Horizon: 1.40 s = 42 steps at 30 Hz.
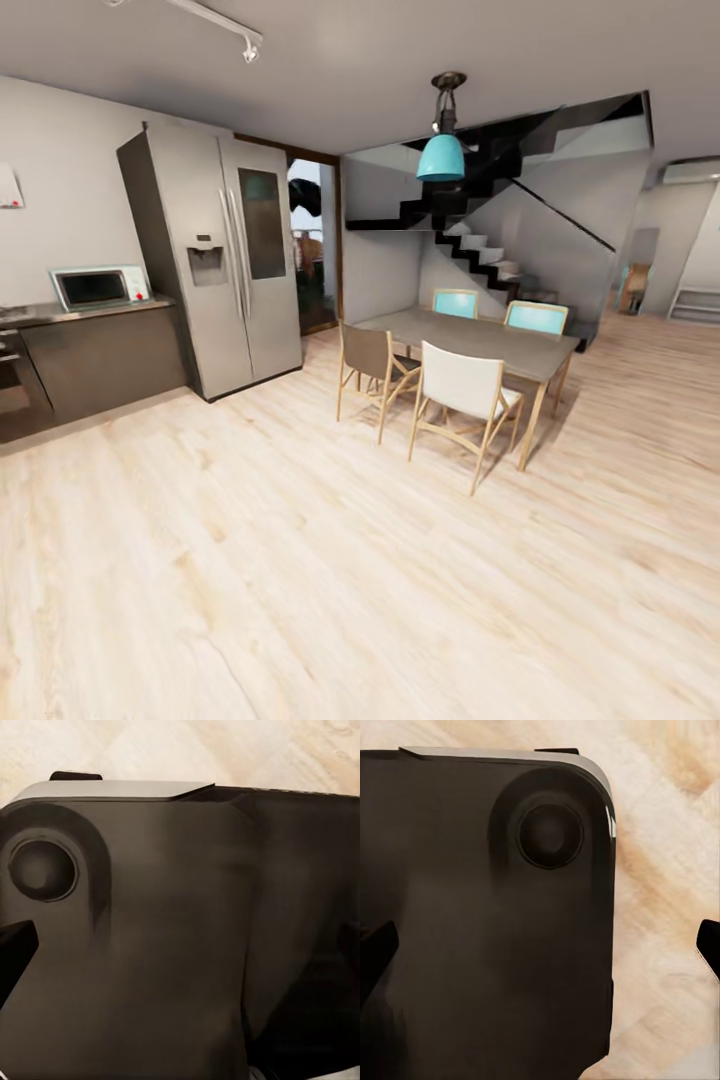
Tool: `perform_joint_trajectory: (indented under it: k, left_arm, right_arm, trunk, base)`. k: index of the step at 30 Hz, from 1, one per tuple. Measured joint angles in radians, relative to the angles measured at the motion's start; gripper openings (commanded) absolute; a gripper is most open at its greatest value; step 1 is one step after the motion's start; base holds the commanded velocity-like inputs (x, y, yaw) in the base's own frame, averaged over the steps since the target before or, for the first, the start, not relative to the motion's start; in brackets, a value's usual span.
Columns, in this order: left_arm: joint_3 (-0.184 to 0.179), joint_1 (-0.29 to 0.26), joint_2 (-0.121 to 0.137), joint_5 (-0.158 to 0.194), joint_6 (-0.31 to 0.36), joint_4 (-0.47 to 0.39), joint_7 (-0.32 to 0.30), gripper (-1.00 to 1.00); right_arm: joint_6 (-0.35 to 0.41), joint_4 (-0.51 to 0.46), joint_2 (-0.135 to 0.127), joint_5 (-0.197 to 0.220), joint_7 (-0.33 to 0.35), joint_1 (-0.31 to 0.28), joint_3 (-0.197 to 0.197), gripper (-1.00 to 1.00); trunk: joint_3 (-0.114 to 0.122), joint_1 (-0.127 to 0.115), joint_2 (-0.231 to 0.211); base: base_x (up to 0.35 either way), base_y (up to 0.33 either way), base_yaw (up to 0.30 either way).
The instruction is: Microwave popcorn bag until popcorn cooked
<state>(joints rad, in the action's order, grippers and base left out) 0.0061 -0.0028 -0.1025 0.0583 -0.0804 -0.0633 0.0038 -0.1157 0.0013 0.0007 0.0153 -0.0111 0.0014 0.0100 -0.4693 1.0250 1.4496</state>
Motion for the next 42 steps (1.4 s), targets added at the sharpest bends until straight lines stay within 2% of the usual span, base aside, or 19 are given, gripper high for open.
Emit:
perform_joint_trajectory:
  k: [42]
  left_arm:
    - [0.000,0.000,0.000,0.000,0.000,0.000,-0.001,1.00]
  right_arm:
    - [0.000,0.000,-0.001,0.000,0.000,0.000,0.000,1.00]
  trunk:
    - [0.000,0.000,0.000]
  base:
    - [0.000,0.000,0.273]
